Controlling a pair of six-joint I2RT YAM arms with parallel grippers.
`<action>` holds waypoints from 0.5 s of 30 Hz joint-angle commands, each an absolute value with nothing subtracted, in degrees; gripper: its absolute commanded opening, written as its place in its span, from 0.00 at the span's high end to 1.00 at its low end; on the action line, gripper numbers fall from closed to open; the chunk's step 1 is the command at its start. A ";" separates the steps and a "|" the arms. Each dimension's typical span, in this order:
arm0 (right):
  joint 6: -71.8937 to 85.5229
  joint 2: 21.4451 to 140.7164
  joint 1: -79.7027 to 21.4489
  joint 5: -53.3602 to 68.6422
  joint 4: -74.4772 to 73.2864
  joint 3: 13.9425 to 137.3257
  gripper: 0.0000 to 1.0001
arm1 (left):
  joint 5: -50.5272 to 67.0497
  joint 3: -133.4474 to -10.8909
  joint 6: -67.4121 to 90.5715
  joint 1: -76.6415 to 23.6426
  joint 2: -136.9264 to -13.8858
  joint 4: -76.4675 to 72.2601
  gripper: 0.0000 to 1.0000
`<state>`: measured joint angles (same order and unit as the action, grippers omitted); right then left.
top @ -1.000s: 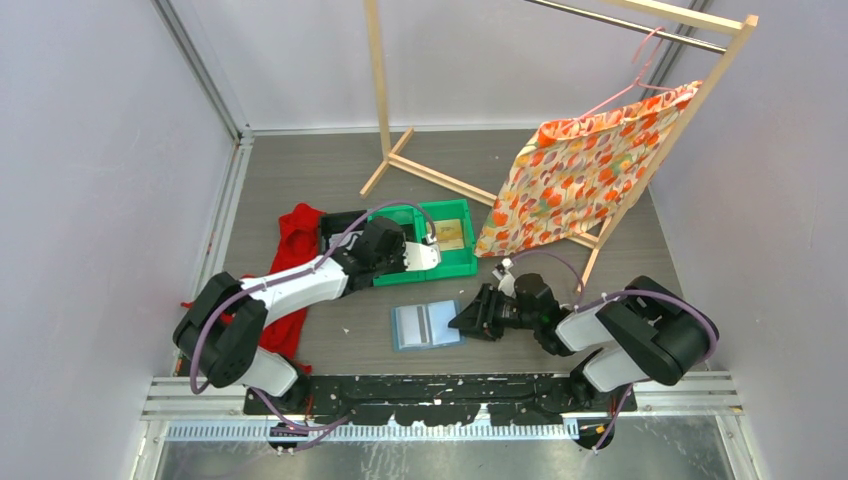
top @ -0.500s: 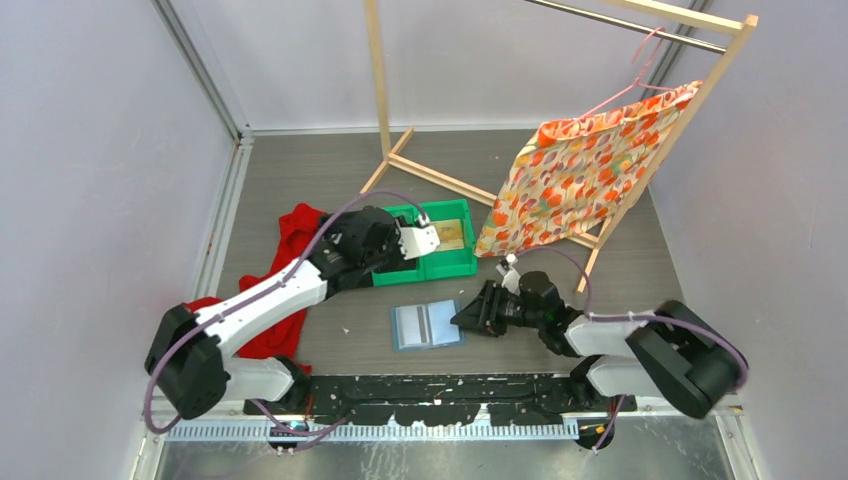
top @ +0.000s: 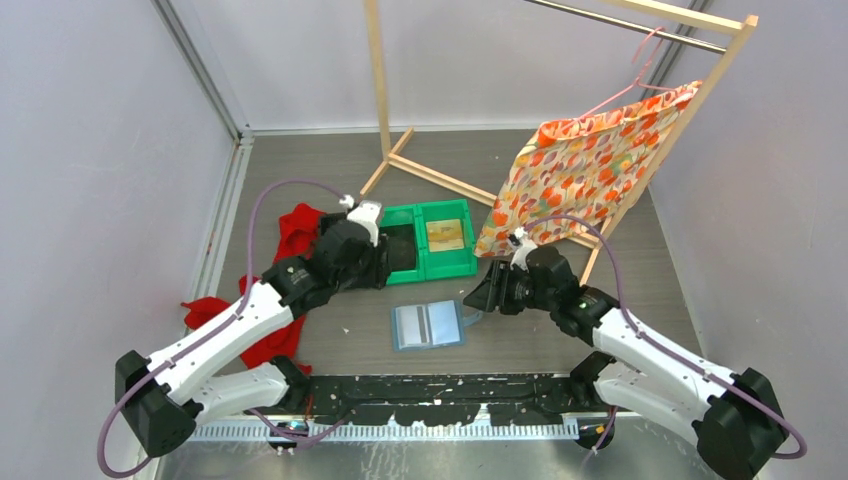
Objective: Take the credit cards out of the card holder
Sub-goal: Move the card holder to the center of the board.
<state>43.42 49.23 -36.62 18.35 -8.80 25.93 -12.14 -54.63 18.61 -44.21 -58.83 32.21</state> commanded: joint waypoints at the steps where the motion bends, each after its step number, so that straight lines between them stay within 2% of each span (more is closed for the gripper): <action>1: 40.16 53.73 -37.42 14.59 -15.24 29.13 0.46 | -8.64 -46.69 47.69 -45.69 -56.97 35.79 0.55; 6: 42.33 60.12 -41.70 10.14 -11.48 30.58 0.46 | -7.41 -38.39 57.13 -50.48 -57.07 27.41 0.56; 15: 42.71 59.79 -42.03 8.29 -12.01 30.18 0.46 | -7.32 -37.16 58.03 -52.37 -65.30 20.86 0.54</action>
